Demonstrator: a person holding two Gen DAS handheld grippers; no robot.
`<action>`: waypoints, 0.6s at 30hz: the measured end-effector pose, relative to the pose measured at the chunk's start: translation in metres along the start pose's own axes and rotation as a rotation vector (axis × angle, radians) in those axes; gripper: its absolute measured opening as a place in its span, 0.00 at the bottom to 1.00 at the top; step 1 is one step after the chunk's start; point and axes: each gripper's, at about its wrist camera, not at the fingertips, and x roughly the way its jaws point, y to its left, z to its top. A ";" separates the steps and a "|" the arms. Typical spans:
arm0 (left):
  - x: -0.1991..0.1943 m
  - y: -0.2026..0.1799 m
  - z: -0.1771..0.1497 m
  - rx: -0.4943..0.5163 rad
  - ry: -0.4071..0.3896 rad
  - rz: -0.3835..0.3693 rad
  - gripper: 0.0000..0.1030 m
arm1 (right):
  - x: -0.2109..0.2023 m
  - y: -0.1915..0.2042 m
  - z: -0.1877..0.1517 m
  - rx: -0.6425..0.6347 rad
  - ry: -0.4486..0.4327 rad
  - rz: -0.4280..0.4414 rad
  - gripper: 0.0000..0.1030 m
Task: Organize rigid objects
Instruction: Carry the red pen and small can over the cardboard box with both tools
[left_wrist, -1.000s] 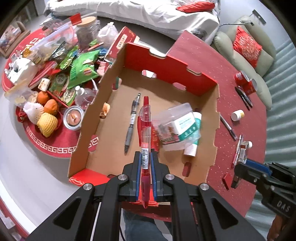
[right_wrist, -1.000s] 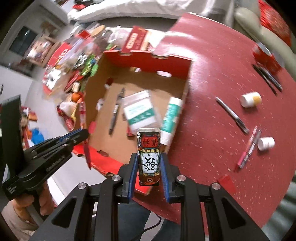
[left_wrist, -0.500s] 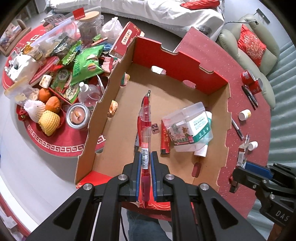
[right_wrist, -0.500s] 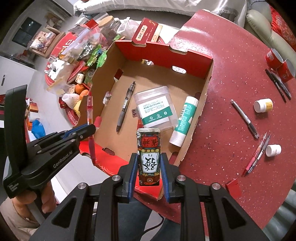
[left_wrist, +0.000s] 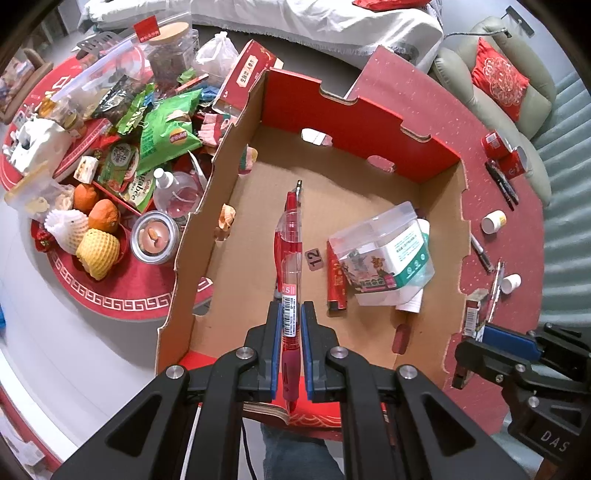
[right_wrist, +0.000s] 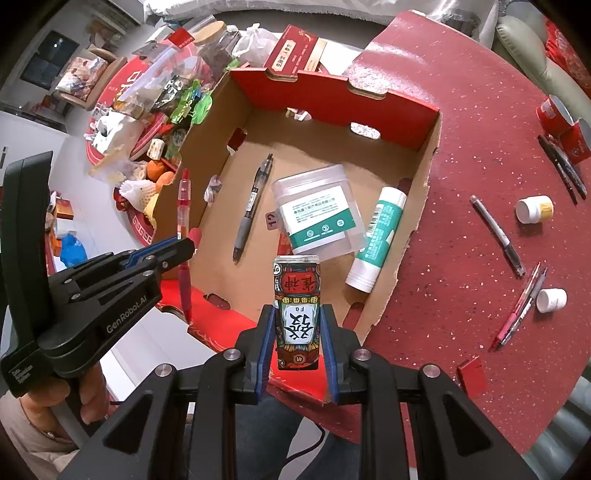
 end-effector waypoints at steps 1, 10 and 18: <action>0.001 0.000 0.000 0.002 0.003 0.003 0.10 | 0.001 0.001 0.000 0.000 0.003 0.000 0.25; 0.010 -0.003 0.000 0.046 0.018 0.038 0.10 | 0.012 0.000 -0.002 0.005 0.032 0.003 0.25; 0.018 -0.007 -0.001 0.076 0.035 0.060 0.10 | 0.019 -0.002 -0.006 0.020 0.049 0.005 0.25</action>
